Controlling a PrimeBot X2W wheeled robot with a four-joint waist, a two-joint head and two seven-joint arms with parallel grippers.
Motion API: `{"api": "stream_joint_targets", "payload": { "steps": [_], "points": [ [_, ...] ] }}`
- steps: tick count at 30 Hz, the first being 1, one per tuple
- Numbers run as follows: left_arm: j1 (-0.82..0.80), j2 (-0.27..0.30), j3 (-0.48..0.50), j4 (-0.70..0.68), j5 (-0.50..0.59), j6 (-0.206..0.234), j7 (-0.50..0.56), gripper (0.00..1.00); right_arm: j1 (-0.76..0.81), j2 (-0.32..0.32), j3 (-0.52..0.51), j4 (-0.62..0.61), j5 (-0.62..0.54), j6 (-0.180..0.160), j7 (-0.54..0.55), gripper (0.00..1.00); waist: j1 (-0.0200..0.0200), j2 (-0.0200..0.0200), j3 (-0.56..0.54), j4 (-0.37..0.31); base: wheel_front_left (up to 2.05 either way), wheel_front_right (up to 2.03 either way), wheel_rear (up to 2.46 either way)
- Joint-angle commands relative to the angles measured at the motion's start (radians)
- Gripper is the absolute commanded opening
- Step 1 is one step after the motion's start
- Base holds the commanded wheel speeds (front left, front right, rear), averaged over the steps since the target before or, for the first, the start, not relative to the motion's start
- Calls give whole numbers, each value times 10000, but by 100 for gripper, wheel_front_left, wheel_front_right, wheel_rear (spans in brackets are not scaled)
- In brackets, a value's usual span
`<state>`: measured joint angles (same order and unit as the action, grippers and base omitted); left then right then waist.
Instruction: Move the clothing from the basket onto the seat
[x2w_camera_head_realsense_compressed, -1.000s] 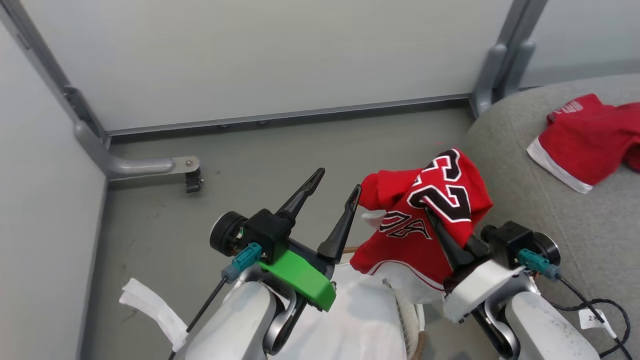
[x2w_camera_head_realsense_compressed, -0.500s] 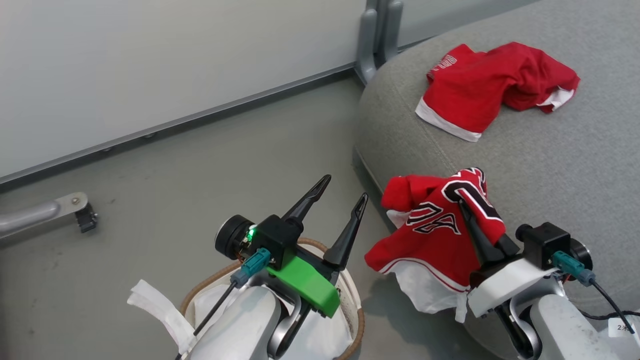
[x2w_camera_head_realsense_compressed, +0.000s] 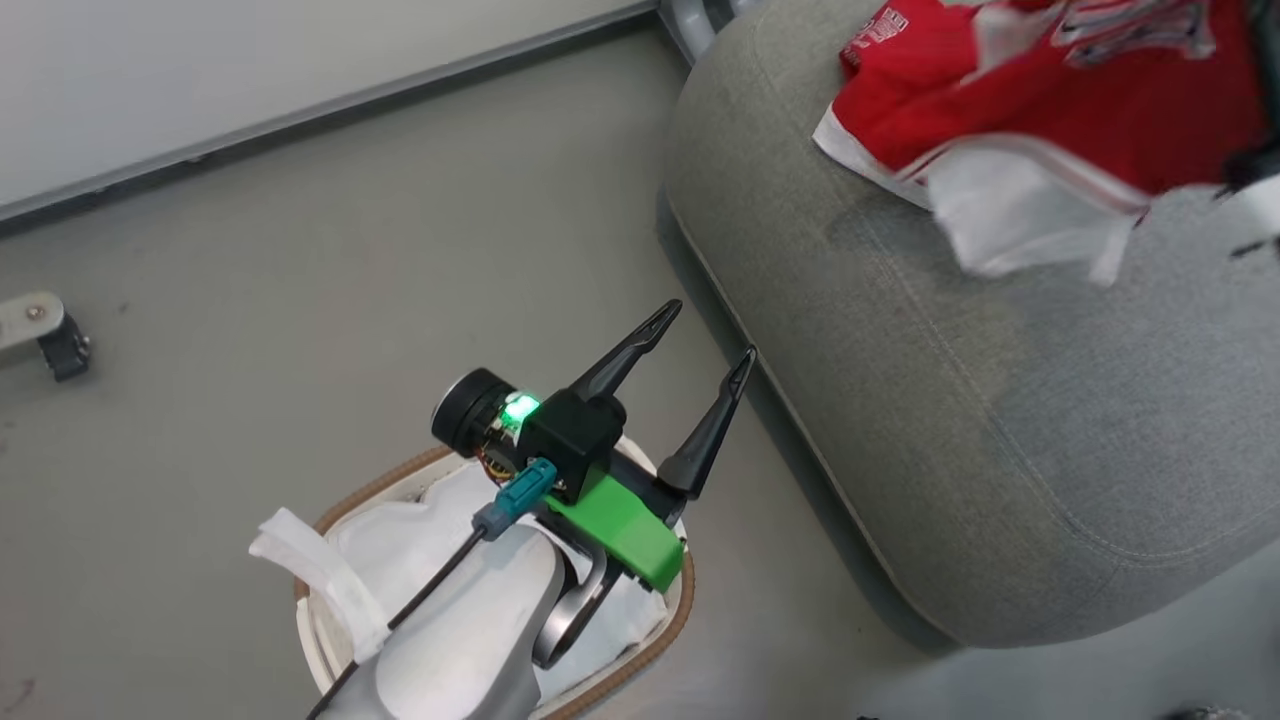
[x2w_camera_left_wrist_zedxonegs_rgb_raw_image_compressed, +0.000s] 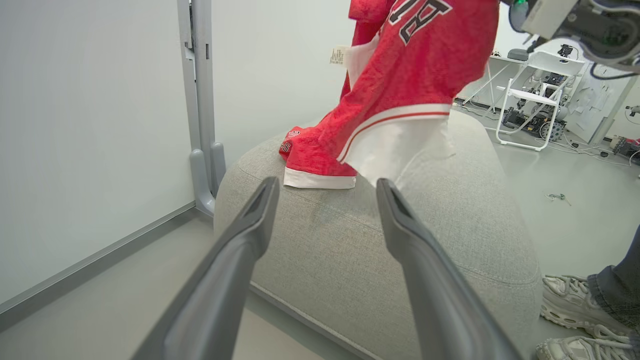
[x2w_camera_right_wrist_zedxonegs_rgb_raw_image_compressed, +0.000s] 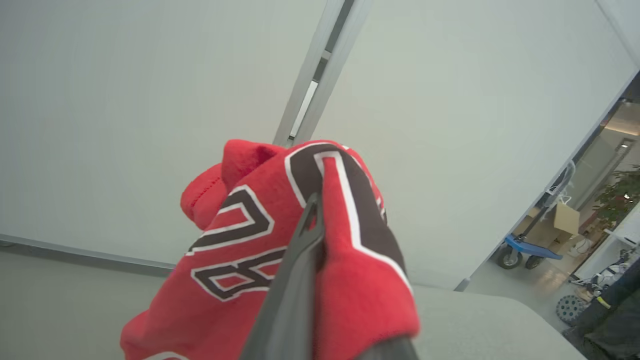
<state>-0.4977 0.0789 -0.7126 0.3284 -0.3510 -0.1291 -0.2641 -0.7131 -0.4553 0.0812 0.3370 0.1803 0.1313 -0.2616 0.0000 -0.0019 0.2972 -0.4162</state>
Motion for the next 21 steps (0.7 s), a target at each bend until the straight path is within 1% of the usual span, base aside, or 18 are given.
{"api": "stream_joint_targets", "payload": {
  "steps": [1,4,5,9,11,13,15,17,21],
  "points": [
    [-265,134,-4,-52,69,-30,-6,100,-557,-283,-44,130,-147,-9,-48,0,0,19,1115,693,0,0,0],
    [-578,195,-105,-139,80,-30,-6,100,-1558,-1068,-327,637,-397,-10,-45,0,0,19,1565,1017,0,0,0],
    [-685,190,-171,-164,86,-30,-5,100,-1975,-1431,-526,888,-460,-10,-44,0,0,19,1750,1159,0,0,0],
    [-1057,214,-266,-236,104,-30,-5,100,-3075,-2151,-1131,1951,-725,-12,-36,0,0,19,2402,1642,0,0,0],
    [-1235,219,-333,-269,132,-30,-5,100,-3469,-2359,-1495,2566,-907,-12,-25,0,0,19,2744,1886,0,0,0],
    [-1407,238,-379,-311,148,-30,-5,100,-3747,-2398,-1892,3147,-1098,-12,-26,0,0,19,3055,2125,0,0,0],
    [-1549,264,-368,-339,165,-30,-5,100,-3854,-2235,-2177,3703,-1261,-12,-26,0,0,19,3347,2336,0,0,0],
    [-1609,289,-318,-348,162,-30,-5,100,-3723,-1950,-2358,4148,-1439,-12,-30,0,0,19,3563,2496,0,0,0],
    [-1659,366,-237,-325,186,-30,-6,100,-3336,-1329,-2809,4650,-1559,-12,-33,0,0,19,3887,2717,0,0,0]
  ]
}}
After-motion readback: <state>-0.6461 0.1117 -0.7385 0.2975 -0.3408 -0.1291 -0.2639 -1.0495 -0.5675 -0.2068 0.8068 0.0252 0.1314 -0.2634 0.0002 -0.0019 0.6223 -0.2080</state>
